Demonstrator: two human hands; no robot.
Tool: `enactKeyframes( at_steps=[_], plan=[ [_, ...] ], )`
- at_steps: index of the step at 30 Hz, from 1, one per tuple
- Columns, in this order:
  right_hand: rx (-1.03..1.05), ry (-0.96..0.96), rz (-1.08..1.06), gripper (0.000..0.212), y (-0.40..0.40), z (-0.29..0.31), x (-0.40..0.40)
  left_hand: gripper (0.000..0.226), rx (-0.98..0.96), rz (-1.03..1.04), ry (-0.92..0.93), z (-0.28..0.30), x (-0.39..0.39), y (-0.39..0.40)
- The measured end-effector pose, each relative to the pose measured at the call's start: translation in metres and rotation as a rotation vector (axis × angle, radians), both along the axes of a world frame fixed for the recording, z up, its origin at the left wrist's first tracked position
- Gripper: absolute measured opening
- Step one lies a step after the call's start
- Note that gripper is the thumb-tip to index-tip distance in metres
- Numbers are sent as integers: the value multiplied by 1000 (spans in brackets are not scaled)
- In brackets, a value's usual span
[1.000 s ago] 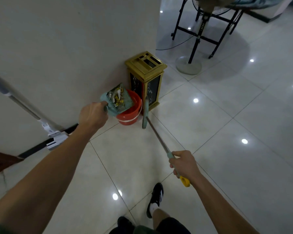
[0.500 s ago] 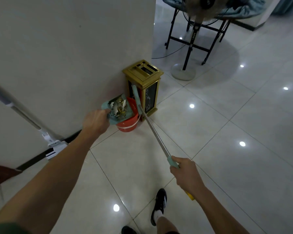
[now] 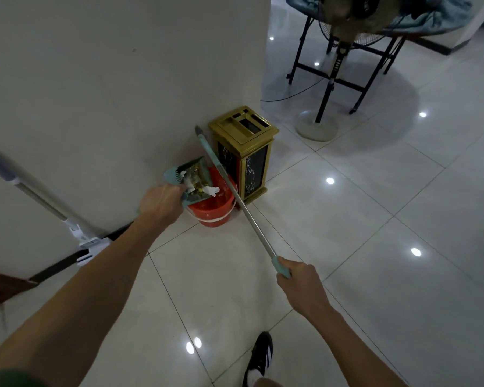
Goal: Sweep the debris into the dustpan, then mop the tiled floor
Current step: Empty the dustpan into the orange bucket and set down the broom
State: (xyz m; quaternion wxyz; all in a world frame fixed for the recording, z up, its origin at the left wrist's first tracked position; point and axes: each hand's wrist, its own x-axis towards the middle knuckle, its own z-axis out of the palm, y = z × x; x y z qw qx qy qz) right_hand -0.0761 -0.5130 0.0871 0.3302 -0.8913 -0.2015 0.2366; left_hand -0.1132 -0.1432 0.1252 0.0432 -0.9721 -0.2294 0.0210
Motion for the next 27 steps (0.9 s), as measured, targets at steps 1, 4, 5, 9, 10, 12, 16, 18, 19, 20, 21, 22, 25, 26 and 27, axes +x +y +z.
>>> enactKeyframes(
  at_steps=[1,4,5,9,10,12,16,18,19,20,21,22,25,26,27],
  plan=[
    [-3,1,7,23,2,-1,11,18,11,2,25,0,8,-2],
    [12,14,29,29,3,-3,42,19,46,-11,112,-3,30,-11],
    [28,16,34,33,3,-3,51,20,46,-18,139,-6,36,-15],
    [-18,-3,63,34,-3,-10,78,27,47,-72,225,-18,54,-28],
    [-31,-10,67,34,-4,-12,82,27,67,-96,243,-21,57,-33],
    [-43,-19,69,34,-6,-15,88,26,96,-135,270,-26,60,-41],
    [-2,-1,50,39,-6,-16,93,26,100,-178,296,-33,65,-53],
    [10,-6,51,39,-7,-17,95,24,135,-221,318,-34,68,-58],
    [6,-16,52,39,-8,-17,96,24,136,-235,328,-35,69,-59],
    [2,-23,53,38,-9,-17,97,23,134,-247,340,-35,71,-61],
    [3,-26,55,37,-9,-17,98,23,135,-261,352,-35,72,-61],
    [9,-31,60,35,-9,-17,98,22,141,-273,363,-35,72,-62],
    [31,-44,71,36,-8,-16,95,20,149,-274,363,-36,70,-65],
    [36,-41,66,35,-6,-15,93,20,147,-272,356,-37,69,-65],
    [36,-40,60,35,-4,-14,92,20,143,-277,350,-39,68,-65]
  ],
)
